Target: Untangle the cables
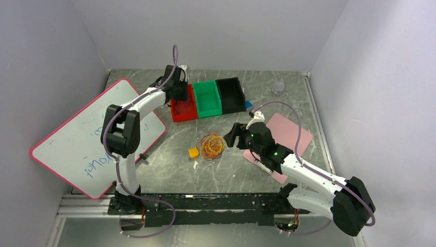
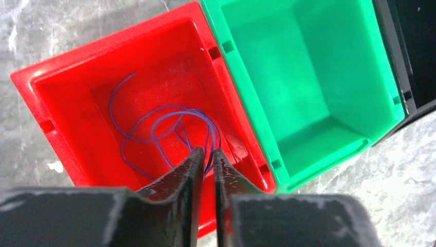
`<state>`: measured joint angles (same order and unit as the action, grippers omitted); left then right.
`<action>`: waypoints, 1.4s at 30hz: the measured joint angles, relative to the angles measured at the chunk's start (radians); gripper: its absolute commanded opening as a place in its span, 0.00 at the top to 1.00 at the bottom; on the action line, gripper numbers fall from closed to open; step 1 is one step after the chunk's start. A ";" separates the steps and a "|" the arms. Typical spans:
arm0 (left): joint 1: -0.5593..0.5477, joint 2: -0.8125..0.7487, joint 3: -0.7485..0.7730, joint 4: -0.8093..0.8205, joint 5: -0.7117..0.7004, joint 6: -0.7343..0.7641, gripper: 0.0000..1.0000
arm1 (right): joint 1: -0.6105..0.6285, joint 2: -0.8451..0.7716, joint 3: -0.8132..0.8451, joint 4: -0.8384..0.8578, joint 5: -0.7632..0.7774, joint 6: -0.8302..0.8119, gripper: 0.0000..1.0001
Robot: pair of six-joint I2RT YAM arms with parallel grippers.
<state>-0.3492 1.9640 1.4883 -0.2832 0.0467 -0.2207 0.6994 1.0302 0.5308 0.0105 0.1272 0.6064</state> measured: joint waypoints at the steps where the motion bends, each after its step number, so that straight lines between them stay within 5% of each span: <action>1: 0.000 0.009 0.010 0.000 -0.003 0.002 0.89 | 0.000 0.000 0.000 0.000 -0.001 0.000 0.19; 17: 0.027 0.191 0.090 -0.022 -0.080 0.026 0.91 | 0.000 0.001 0.000 0.000 -0.010 0.001 0.19; 26: 0.027 0.159 0.089 -0.035 -0.076 0.023 0.53 | 0.000 -0.010 0.000 -0.003 -0.019 0.001 0.19; 31: 0.027 0.010 0.059 -0.040 -0.068 0.022 0.44 | 0.000 -0.043 0.000 -0.021 -0.006 0.000 0.19; 36: 0.027 -0.171 0.025 -0.035 -0.056 0.022 0.22 | 0.000 -0.048 0.000 -0.039 0.005 -0.003 0.18; 42: 0.027 -0.321 -0.046 -0.039 -0.034 0.022 0.18 | 0.000 -0.048 0.010 -0.047 0.019 -0.010 0.18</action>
<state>-0.3218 1.6432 1.4425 -0.3218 0.0124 -0.1986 0.6994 0.9825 0.5404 -0.0364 0.1463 0.5961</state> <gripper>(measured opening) 0.820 0.814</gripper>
